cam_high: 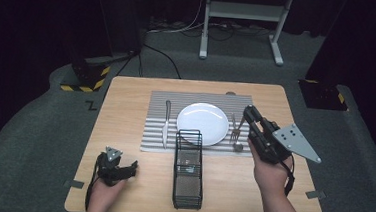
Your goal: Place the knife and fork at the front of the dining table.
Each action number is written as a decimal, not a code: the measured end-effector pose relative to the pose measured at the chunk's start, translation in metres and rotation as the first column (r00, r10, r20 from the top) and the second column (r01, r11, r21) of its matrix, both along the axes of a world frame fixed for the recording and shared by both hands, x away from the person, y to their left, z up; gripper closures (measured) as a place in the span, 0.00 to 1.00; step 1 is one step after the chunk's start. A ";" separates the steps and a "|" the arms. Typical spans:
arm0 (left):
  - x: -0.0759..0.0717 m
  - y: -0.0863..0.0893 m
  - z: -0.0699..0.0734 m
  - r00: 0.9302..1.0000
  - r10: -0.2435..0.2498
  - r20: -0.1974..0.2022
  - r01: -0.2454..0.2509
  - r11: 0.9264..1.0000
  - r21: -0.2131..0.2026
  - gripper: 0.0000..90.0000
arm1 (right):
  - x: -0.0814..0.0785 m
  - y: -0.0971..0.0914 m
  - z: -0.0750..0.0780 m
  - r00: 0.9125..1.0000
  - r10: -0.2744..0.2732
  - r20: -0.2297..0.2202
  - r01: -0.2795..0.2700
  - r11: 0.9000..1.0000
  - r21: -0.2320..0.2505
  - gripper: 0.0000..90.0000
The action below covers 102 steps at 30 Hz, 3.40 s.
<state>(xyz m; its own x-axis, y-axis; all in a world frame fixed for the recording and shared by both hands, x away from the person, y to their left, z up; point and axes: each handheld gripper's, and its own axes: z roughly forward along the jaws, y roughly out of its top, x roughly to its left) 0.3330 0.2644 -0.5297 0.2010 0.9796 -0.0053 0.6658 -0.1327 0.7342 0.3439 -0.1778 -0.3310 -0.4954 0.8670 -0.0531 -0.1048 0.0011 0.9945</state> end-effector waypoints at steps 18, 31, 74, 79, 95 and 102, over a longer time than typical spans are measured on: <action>0.000 -0.001 0.000 1.000 0.007 0.002 -0.007 1.000 0.004 0.15 | 0.023 -0.051 -0.039 0.989 -0.135 -0.058 0.133 0.990 -0.050 0.89; 0.000 -0.002 0.000 1.000 0.017 0.000 -0.017 1.000 0.002 0.15 | 0.045 -0.068 -0.072 0.980 -0.157 -0.123 0.148 0.986 -0.079 0.89; -0.005 -0.003 0.000 1.000 0.027 0.002 -0.027 1.000 0.001 0.16 | 0.173 -0.059 -0.124 0.914 -0.122 -0.387 0.117 0.992 -0.036 0.94; -0.005 -0.003 0.000 1.000 0.028 0.002 -0.028 1.000 0.001 0.16 | 0.186 -0.058 -0.132 0.901 -0.122 -0.416 0.118 0.992 -0.037 0.94; -0.005 -0.003 0.000 1.000 0.021 0.001 -0.021 1.000 0.000 0.16 | 0.217 -0.059 -0.163 0.850 -0.167 -0.500 0.137 0.986 -0.095 0.92; -0.006 -0.002 0.000 1.000 0.018 0.001 -0.018 1.000 -0.001 0.16 | 0.220 -0.059 -0.174 0.827 -0.177 -0.534 0.141 0.984 -0.108 0.92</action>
<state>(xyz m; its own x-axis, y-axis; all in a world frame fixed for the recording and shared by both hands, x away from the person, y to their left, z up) 0.3274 0.2619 -0.5297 0.1834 0.9830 -0.0059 0.6674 -0.1201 0.7349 0.5640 -0.2366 -0.5050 -0.3165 0.9401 0.1266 0.4549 0.0333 0.8899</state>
